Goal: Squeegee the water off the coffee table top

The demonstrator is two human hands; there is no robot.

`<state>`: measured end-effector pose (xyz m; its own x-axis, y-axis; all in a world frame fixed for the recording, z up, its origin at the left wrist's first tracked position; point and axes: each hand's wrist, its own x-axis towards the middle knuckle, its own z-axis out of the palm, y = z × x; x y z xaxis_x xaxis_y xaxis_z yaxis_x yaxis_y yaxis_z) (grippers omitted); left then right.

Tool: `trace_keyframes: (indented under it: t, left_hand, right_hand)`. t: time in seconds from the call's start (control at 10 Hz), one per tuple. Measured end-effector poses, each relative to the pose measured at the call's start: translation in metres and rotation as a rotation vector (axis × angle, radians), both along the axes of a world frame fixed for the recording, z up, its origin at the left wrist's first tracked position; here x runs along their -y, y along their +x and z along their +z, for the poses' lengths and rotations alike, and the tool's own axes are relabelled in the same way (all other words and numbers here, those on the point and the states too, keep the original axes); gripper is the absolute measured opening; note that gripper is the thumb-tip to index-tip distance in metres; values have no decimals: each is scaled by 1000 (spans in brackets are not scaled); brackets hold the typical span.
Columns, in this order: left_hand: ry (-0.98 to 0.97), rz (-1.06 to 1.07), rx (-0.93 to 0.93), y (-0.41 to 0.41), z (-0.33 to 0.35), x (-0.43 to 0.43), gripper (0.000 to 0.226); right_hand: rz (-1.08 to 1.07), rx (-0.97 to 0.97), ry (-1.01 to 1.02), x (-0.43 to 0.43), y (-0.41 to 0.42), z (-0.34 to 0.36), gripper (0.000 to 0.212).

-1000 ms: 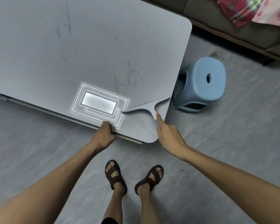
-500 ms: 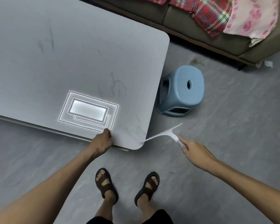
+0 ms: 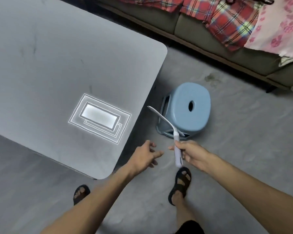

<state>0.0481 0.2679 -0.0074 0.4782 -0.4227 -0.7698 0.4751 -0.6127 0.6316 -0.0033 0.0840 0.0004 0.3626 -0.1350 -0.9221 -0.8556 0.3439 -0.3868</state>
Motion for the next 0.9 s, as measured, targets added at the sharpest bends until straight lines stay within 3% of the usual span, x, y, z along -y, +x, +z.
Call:
trace_keyframes:
  t: [0.1,0.3,0.4,0.7,0.9]
  left_hand:
    - [-25,168,-59,-15,-35,101,25]
    - [1,336,5,-4,-89,187,8]
    - [115,285,56,3,-122,205,16]
    - [254,194,70,-2,-146,174,19]
    - [259,187,127,-4,-119,161,24]
  right_hand:
    - [82,53,-121,66,32,-48,9]
    - [154,84,-320,148,67,-125,14]
    - [228,42,-479,179,87,-173,37]
    - [249,1,-498,186,97,-232,42]
    - [332,-91,-524,178,95,-200,41]
